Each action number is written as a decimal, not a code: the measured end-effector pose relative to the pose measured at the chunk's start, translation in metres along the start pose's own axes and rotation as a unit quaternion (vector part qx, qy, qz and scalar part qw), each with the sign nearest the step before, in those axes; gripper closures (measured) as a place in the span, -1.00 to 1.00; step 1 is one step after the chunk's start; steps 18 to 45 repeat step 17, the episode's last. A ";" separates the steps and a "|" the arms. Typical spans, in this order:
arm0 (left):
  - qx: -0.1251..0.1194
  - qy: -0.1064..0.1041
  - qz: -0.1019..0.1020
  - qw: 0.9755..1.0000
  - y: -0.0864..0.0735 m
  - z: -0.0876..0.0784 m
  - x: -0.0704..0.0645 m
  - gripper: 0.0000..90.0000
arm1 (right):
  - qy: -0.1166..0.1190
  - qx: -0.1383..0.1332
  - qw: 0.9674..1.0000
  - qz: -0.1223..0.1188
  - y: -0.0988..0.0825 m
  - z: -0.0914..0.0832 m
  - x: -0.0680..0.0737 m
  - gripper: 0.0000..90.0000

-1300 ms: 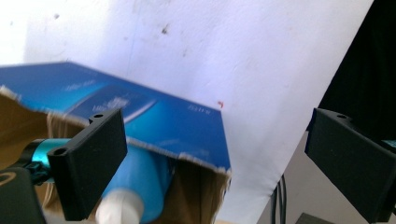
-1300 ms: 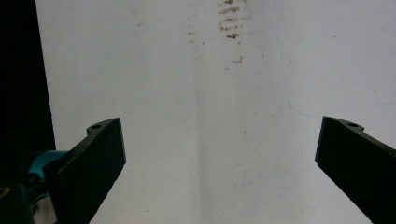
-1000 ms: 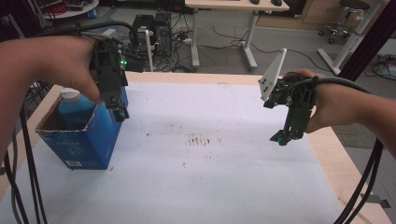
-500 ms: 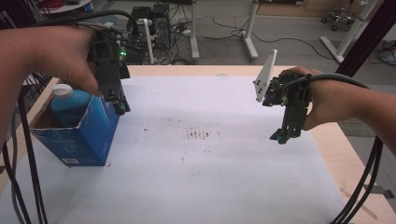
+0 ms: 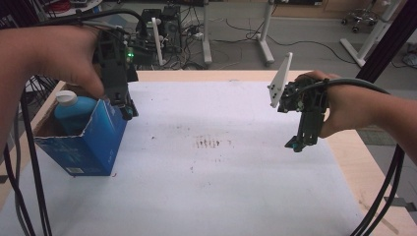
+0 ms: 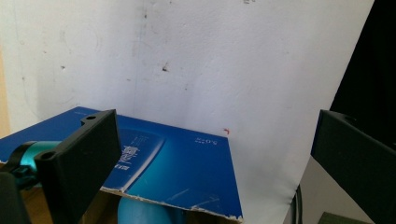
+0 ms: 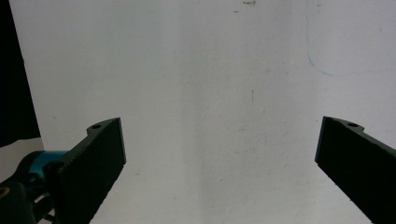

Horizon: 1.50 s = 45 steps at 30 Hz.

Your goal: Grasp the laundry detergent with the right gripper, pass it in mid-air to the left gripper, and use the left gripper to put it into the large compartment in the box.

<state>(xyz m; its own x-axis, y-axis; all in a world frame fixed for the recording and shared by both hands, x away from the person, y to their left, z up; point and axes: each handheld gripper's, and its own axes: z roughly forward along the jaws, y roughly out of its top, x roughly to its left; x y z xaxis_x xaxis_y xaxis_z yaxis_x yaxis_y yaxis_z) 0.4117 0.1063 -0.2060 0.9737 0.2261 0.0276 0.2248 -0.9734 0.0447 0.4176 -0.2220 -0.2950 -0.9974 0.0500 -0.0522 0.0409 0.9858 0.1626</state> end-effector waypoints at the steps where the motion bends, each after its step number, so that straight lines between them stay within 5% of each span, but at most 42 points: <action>1: 0.000 0.000 0.001 1.000 0.000 -0.001 0.000 -0.96 | -0.001 0.000 1.000 -0.002 0.000 0.000 0.000 -0.98; 45: 0.000 0.005 -0.001 1.000 0.000 -0.004 -0.004 -0.96 | -0.004 0.001 1.000 0.003 0.002 -0.001 0.002 -0.98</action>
